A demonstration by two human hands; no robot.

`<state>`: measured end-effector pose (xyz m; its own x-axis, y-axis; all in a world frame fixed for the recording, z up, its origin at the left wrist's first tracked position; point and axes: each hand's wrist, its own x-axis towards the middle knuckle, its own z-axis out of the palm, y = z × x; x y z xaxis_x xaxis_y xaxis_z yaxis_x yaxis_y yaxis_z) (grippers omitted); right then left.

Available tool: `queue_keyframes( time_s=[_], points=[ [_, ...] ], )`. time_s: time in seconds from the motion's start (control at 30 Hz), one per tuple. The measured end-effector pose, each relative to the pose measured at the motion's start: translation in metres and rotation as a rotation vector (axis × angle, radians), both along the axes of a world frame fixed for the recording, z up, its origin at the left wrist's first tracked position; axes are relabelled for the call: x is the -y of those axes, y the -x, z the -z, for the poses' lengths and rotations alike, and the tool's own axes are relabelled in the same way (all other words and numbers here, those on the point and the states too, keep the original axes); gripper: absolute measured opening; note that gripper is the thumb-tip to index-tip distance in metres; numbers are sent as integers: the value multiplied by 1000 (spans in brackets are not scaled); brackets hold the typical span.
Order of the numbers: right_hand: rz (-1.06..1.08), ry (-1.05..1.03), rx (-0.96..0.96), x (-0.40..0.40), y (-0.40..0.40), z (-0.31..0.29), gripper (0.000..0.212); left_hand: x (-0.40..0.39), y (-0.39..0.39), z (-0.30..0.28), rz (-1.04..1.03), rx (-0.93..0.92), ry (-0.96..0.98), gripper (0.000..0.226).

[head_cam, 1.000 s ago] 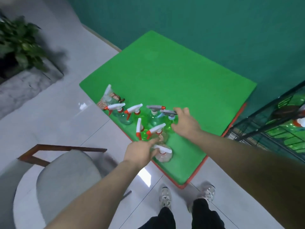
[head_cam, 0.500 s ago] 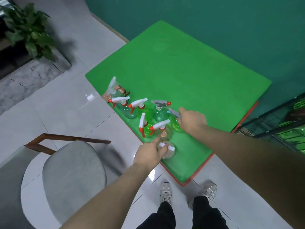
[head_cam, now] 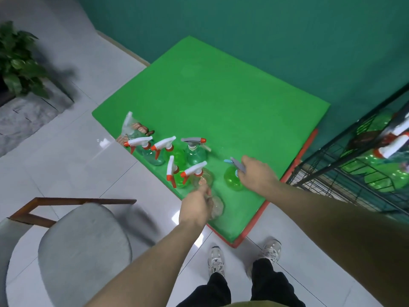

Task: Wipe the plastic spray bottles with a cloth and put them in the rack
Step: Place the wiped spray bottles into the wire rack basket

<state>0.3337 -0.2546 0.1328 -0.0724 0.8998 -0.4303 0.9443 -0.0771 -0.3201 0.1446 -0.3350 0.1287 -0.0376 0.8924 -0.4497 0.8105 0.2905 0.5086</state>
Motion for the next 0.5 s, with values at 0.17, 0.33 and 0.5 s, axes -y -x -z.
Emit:
queue_keyframes(
  time_s=[0.17,0.33,0.5],
  points=[
    [108,-5,-126,13,-21,-18,17,-7,-13,-3,133,33,-53,37],
    [297,-80,-239,22,-53,-55,20,-25,-42,-26,228,97,-152,65],
    [435,-184,-275,34,-95,-102,36,-49,-84,-65,317,228,-196,75]
  ],
)
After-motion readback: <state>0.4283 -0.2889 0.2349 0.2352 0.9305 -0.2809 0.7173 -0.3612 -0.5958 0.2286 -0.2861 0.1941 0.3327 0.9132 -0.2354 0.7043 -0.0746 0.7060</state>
